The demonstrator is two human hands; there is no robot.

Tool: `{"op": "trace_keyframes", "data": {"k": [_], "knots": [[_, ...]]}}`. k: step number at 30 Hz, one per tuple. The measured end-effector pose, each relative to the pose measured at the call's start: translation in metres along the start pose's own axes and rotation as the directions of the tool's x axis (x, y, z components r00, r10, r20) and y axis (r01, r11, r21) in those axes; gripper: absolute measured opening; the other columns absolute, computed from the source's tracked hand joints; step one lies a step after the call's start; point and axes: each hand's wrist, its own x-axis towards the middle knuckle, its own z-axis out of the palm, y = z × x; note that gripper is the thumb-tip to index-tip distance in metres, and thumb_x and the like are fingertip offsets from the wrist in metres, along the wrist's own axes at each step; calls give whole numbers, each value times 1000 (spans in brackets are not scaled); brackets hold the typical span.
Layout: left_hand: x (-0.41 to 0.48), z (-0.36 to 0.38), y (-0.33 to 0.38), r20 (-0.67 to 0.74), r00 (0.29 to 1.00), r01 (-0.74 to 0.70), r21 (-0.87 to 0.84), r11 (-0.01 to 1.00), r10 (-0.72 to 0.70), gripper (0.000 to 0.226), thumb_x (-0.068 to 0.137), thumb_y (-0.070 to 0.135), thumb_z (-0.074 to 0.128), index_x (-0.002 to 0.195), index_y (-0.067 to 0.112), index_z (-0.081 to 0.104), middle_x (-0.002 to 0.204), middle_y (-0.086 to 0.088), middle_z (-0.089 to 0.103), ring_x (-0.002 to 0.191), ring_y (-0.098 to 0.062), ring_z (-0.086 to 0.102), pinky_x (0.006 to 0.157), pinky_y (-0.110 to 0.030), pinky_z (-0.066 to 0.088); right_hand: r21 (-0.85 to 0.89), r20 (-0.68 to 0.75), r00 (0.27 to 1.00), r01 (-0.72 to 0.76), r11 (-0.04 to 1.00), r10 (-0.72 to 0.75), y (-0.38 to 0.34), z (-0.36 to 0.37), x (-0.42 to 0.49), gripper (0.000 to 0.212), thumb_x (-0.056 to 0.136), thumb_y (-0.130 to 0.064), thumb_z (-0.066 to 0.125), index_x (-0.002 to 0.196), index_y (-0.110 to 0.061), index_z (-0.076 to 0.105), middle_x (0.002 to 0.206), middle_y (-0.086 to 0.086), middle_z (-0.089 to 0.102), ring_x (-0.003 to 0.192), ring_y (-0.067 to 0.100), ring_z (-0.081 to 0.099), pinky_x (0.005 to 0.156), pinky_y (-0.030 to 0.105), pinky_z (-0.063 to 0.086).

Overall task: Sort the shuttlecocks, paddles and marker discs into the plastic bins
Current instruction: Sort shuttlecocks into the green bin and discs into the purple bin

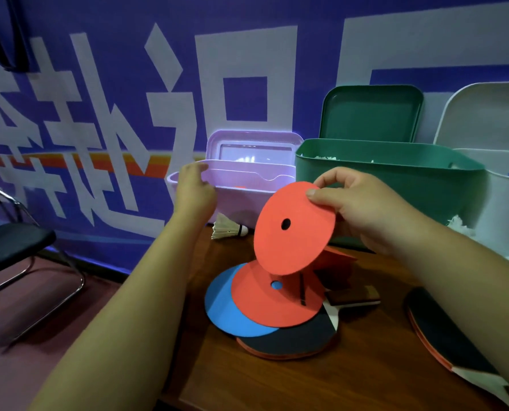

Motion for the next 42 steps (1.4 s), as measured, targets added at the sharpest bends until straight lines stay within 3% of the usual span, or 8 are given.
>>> {"op": "trace_keyframes", "data": {"k": [5, 10, 18, 21, 25, 31, 37, 42], "knots": [[1, 1, -14, -91, 989, -103, 115, 988, 114, 33, 97, 0, 48, 118, 14, 70, 118, -1, 63, 104, -17, 62, 88, -35, 56, 238, 11, 1000, -22, 971, 19, -16, 20, 13, 13, 101, 6, 55, 100, -6, 59, 81, 15, 65, 55, 18, 71, 49, 30, 58], [-4, 0, -25, -3, 1000, -20, 206, 978, 21, 23, 93, 7, 49, 93, 18, 68, 88, 1, 66, 84, -23, 64, 73, -40, 57, 364, -17, 999, 43, 930, -40, -43, 39, 36, 17, 96, 11, 47, 92, 2, 61, 84, 20, 73, 69, 30, 78, 62, 36, 64], [-7, 3, -29, 92, 996, -31, 295, 955, 4, 23, 93, 17, 48, 91, 17, 71, 90, -4, 70, 79, -24, 63, 74, -44, 59, 456, -132, 990, 96, 885, -40, -70, 78, 104, 19, 96, 8, 49, 106, 12, 65, 100, 23, 76, 86, 31, 80, 82, 42, 67], [-7, 2, -31, 119, 993, -34, 364, 931, -10, 20, 94, 17, 49, 90, 14, 69, 89, -5, 66, 80, -29, 61, 72, -41, 56, 250, -104, 992, -39, 968, 66, -55, 90, 117, 12, 96, -6, 56, 106, -2, 63, 98, 13, 60, 90, 31, 68, 90, 36, 61], [-9, 3, -32, 170, 985, -37, 420, 907, -38, 20, 93, 19, 48, 76, 16, 57, 83, -5, 61, 77, -31, 59, 65, -36, 46, -360, -127, 992, -69, 930, 24, -27, 92, 108, 25, 94, 2, 56, 116, -3, 67, 101, 12, 67, 112, 34, 66, 83, 30, 51], [-12, 5, -23, 270, 958, -185, 322, 929, 98, 24, 84, 26, 47, 79, 16, 67, 79, 1, 68, 78, -24, 62, 65, -39, 55, -596, -18, 984, 130, 792, -175, -7, 55, 75, 34, 98, -7, 51, 112, -20, 79, 99, -10, 73, 76, -4, 61, 61, 11, 40], [-29, 9, -6, 621, 727, -496, 181, 849, 292, 21, 82, 22, 55, 89, 25, 75, 85, 10, 73, 82, -15, 64, 79, -37, 55, -692, 161, 976, 216, 689, -145, 9, 26, 30, 14, 98, -31, 67, 103, -28, 79, 102, -16, 77, 99, 6, 70, 93, 29, 53], [-38, 10, -1, 780, 607, -477, 201, 855, 155, 29, 84, 58, 70, 103, 37, 73, 90, 20, 73, 84, 1, 67, 79, -25, 53, -817, 250, 968, 204, 539, 13, 27, 9, -9, 31, 90, -57, 74, 110, -33, 76, 98, -15, 76, 91, 4, 70, 86, 30, 56]]}}
